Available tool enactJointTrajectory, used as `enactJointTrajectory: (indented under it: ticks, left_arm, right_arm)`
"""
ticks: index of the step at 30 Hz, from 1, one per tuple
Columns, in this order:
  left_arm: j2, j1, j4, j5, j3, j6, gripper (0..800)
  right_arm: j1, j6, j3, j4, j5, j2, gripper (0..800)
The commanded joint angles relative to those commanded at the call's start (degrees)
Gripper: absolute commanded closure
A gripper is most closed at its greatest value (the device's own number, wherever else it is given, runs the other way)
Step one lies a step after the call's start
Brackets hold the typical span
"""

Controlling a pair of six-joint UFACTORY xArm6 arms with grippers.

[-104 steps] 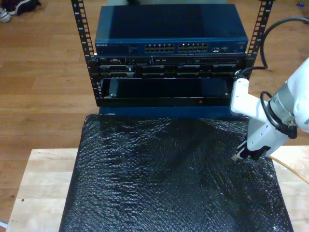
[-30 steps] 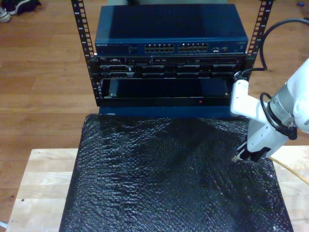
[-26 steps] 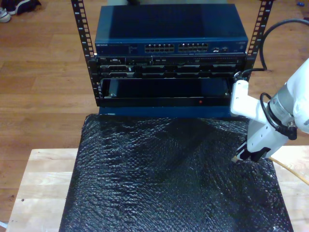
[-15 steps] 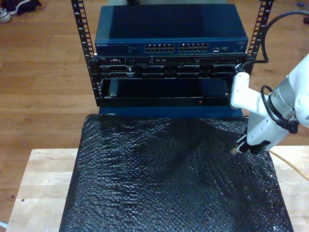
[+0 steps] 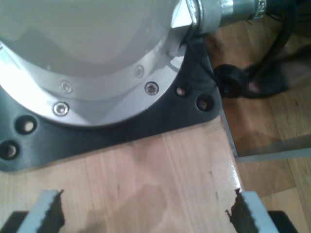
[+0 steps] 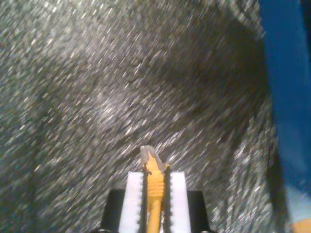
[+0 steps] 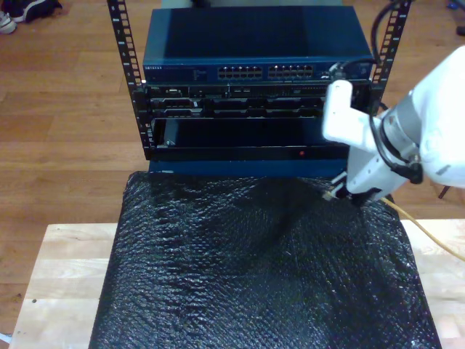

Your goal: Grab the cable and plug it in

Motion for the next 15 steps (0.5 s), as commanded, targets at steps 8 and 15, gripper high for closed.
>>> enactJointTrajectory:
  ticks: [8,15]
  left_arm:
    - [0.0,0.0,0.0,0.0,0.0,0.0,0]
    - [0.0,0.0,0.0,0.0,0.0,0.0,0]
  right_arm:
    - [2.1,0.2,6.5,-9.2,-10.1,-0.3,800]
    - [1.6,-0.3,2.8,-11.5,-13.5,1.1,800]
